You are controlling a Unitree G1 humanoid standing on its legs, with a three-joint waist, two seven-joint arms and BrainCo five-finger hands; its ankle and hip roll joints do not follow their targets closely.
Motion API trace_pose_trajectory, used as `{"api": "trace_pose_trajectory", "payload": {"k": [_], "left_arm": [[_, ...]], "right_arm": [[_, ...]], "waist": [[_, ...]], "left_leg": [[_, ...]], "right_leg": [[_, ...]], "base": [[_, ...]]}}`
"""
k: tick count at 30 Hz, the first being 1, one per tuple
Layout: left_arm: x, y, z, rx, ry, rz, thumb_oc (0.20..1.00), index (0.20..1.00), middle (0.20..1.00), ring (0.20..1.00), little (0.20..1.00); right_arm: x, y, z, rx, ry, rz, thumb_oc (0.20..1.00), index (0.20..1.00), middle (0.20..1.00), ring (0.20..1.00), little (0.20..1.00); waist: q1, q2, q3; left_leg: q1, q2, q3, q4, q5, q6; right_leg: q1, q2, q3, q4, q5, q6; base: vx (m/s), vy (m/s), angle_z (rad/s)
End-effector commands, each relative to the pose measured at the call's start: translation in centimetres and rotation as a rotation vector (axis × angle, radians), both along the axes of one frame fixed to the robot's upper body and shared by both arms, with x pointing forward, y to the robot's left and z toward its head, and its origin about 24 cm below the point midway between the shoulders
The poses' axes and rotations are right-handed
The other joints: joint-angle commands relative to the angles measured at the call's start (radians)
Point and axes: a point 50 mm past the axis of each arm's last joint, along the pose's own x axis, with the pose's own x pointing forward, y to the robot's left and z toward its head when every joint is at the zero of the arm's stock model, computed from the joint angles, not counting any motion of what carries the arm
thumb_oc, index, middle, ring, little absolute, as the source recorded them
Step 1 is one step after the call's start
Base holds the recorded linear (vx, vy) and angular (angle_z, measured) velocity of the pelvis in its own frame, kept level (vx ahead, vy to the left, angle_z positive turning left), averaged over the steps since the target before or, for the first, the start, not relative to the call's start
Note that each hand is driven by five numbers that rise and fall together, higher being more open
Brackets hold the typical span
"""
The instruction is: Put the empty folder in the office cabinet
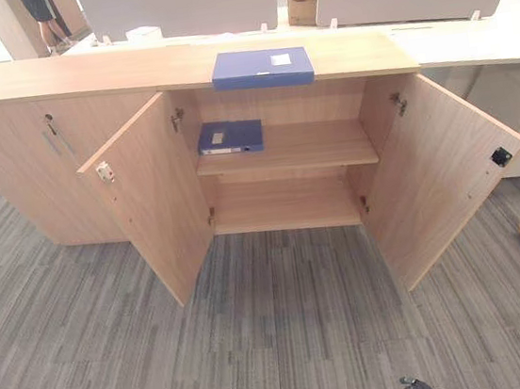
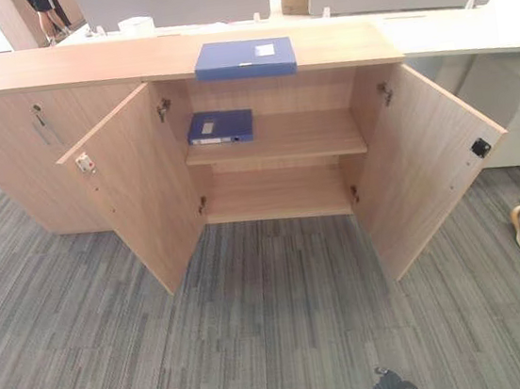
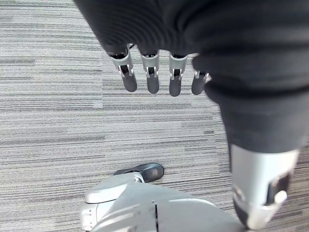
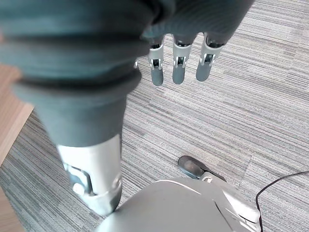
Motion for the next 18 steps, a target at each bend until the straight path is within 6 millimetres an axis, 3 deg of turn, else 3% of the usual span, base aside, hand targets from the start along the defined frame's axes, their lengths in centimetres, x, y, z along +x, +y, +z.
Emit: {"api": "trace_pose_trajectory", "payload": {"k": [1, 18], "left_arm": [[0.68, -1.03, -0.12, -0.032, 0.008, 0.026, 1.000, 1.000, 1.000, 1.000, 1.000], [0.28, -0.75, -0.12, -0.023, 0.020, 0.035, 1.000, 1.000, 1.000, 1.000, 1.000]], "right_arm": [[-0.68, -1.53, 0.03, -0.051, 0.044, 0.038, 1.000, 1.000, 1.000, 1.000, 1.000], [-0.78, -1.41, 0.00, -0.046, 0.045, 0.039, 1.000, 1.000, 1.000, 1.000, 1.000]], "waist": [[0.008, 0.033, -0.008], [0.010, 0.030, -0.007]], "left_leg": [[0.000, 0.028, 0.026, -0.009, -0.038, -0.068], [0.004, 0.031, 0.025, -0.009, -0.038, -0.070]], "right_leg": [[-0.009, -0.021, -0.018, -0.001, 0.006, 0.075], [-0.007, -0.020, -0.019, -0.001, 0.005, 0.074]], "base": [[0.00, 0.000, 0.00], [0.00, 0.000, 0.00]]}}
